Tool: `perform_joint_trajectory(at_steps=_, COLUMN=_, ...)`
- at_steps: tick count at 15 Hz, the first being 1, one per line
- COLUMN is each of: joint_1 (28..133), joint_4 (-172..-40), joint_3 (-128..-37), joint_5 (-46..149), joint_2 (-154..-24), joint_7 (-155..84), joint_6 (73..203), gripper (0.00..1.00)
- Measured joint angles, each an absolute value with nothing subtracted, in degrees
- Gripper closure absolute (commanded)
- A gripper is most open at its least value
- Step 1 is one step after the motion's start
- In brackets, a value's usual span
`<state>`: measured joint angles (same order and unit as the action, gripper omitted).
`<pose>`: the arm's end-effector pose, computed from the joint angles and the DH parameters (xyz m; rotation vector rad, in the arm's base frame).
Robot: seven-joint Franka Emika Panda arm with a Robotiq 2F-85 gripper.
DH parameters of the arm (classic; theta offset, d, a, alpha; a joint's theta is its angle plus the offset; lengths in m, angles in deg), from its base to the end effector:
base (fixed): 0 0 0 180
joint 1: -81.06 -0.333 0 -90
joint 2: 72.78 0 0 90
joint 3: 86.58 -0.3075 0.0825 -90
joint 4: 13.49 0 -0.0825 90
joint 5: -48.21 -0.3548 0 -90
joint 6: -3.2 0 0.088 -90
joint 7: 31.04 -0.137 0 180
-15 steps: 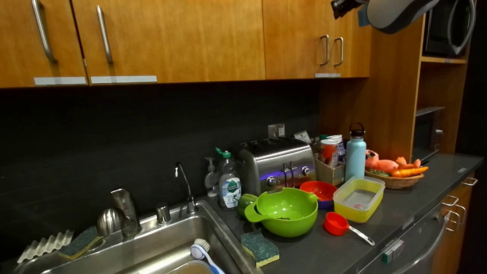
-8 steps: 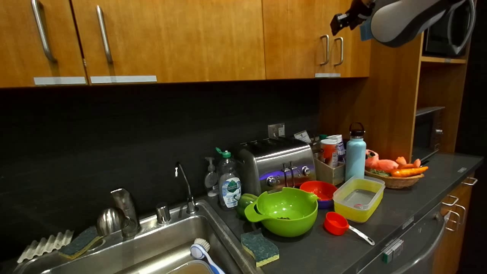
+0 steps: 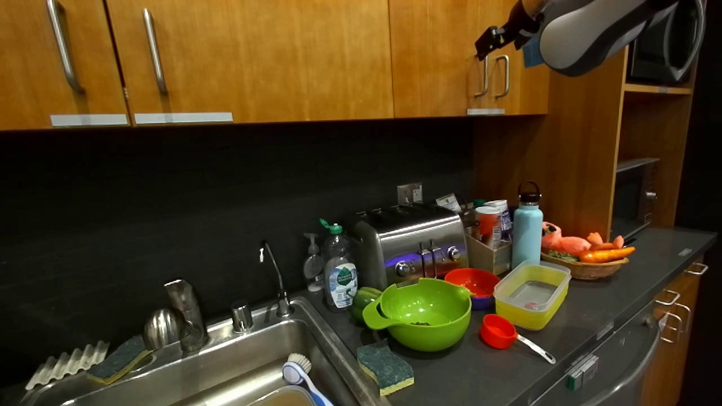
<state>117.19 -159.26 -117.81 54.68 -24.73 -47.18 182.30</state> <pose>0.3883 0.0468 0.6425 2.1961 -0.1096 1.7072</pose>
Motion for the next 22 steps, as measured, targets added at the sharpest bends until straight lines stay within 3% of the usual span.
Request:
perform_joint_trajectory(at_steps=2, joint_1=117.2, joint_4=-158.9, joint_3=-118.2, joint_5=54.7, joint_2=-26.3, joint_7=-47.2, joint_6=183.1, gripper=0.31)
perform_joint_trajectory(at_steps=11, joint_1=117.2, joint_4=-158.3, joint_3=-118.2, joint_5=54.7, joint_2=-29.6, joint_7=-47.2, joint_6=184.6, gripper=0.99)
perform_joint_trajectory(at_steps=22, joint_1=117.2, joint_4=-158.2, joint_3=-118.2, joint_5=54.7, joint_2=-29.6, joint_7=-47.2, joint_6=184.6, gripper=1.00)
